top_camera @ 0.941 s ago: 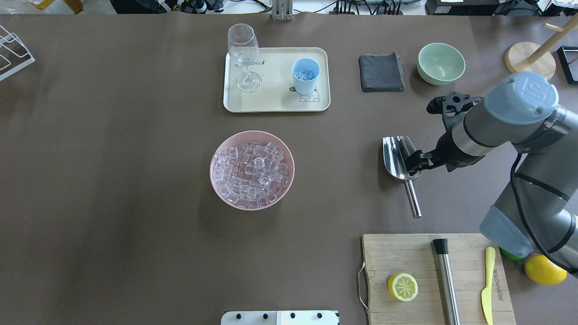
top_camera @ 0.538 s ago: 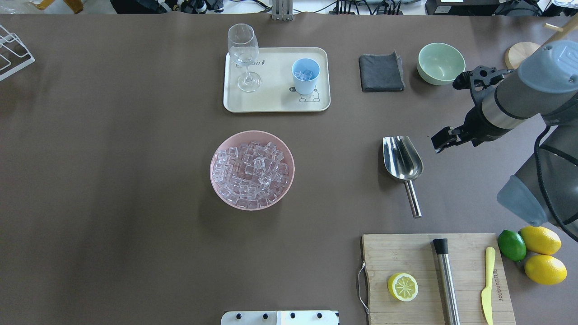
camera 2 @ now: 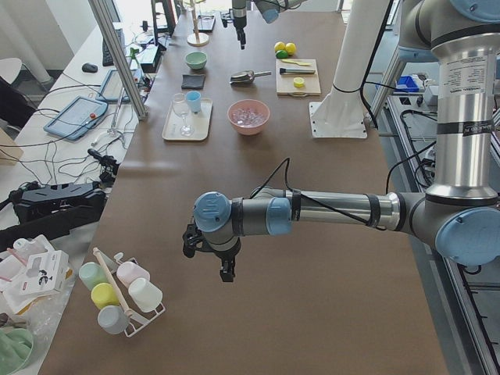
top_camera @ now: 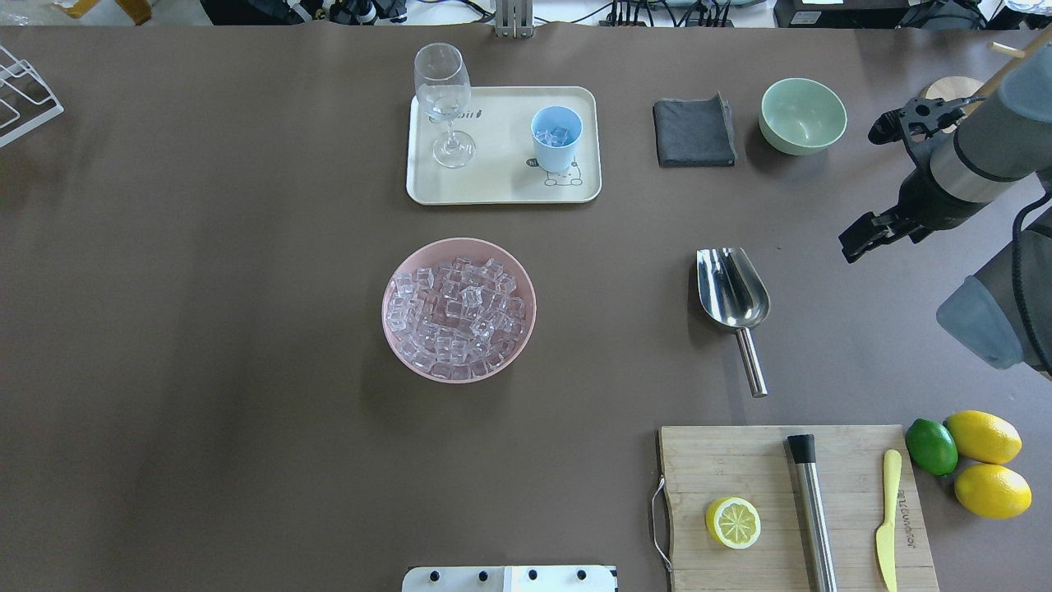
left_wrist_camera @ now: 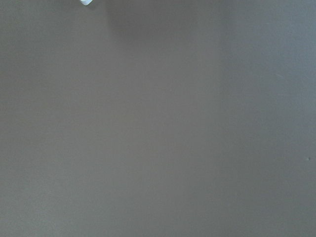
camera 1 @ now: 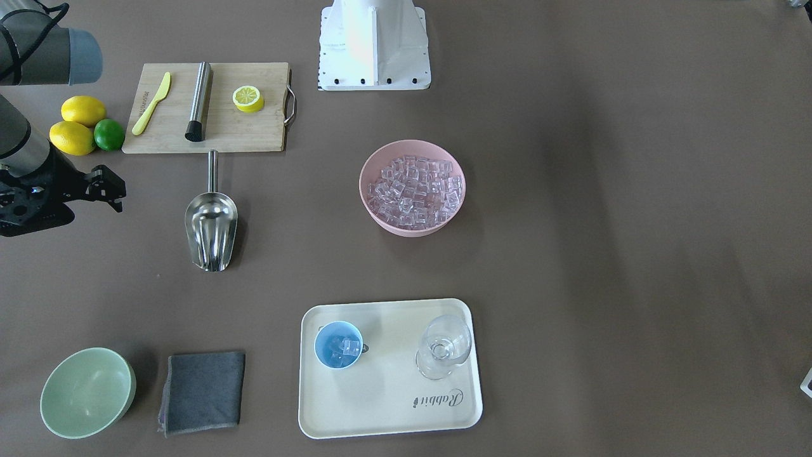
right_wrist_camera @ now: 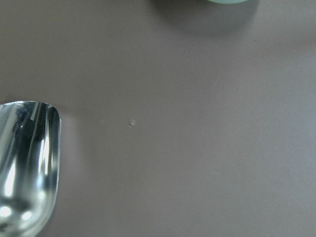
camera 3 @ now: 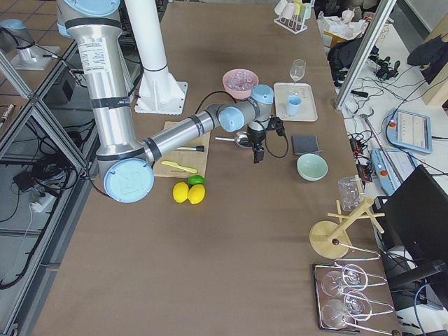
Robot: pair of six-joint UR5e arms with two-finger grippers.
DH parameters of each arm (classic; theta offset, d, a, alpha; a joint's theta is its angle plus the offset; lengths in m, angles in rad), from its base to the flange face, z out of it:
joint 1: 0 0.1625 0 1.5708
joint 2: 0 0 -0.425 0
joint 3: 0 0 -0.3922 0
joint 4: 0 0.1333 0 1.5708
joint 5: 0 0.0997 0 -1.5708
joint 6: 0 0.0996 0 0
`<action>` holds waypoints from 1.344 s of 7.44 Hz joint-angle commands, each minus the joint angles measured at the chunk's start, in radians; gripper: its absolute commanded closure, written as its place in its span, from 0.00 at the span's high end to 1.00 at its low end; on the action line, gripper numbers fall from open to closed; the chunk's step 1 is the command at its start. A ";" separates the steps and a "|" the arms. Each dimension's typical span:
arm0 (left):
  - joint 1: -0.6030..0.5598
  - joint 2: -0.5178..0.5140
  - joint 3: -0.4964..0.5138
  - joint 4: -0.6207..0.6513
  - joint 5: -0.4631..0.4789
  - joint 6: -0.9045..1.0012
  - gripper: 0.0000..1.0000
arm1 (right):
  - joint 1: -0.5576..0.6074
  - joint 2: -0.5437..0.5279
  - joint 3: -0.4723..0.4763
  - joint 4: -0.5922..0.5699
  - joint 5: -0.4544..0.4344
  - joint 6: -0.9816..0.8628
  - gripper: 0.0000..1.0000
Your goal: Put ice in cup with scoop
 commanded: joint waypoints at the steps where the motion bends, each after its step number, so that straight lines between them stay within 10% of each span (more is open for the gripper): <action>1: 0.000 0.000 0.001 0.001 0.000 0.000 0.98 | 0.028 -0.004 0.001 -0.006 0.009 -0.006 1.00; 6: -0.008 0.002 0.009 -0.003 0.003 -0.011 0.98 | 0.217 -0.185 -0.054 -0.003 0.004 -0.108 1.00; 10: 0.005 0.047 0.025 0.001 0.008 -0.005 0.98 | 0.582 -0.214 -0.379 0.160 0.107 -0.387 1.00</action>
